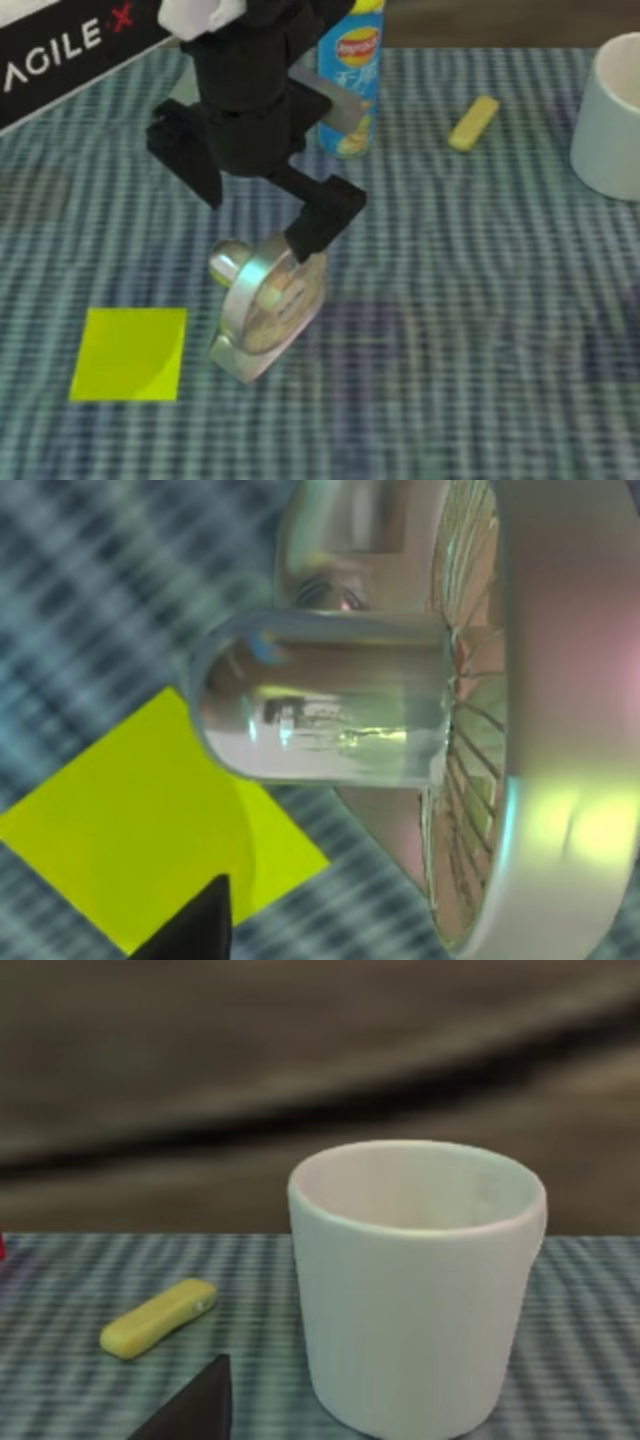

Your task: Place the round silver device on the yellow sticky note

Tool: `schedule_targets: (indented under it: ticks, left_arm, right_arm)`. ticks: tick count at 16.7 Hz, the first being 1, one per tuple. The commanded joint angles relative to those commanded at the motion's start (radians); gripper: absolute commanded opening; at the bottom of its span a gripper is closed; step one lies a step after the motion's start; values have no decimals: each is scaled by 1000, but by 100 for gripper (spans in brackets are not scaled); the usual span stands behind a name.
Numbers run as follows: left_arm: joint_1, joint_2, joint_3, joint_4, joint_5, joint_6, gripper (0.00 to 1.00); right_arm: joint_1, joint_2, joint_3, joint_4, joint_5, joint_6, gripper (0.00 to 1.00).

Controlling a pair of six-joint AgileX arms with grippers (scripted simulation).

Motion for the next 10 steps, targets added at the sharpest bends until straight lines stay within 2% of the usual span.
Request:
schedule_targets:
  ticks: [4, 10]
  left_arm:
    - [3, -2, -20, 19, 0, 2, 100]
    - [2, 1, -181, 183, 0, 2, 100]
  right_arm:
    - [0, 0, 0, 0, 0, 0, 100]
    - [0, 0, 0, 0, 0, 0, 100]
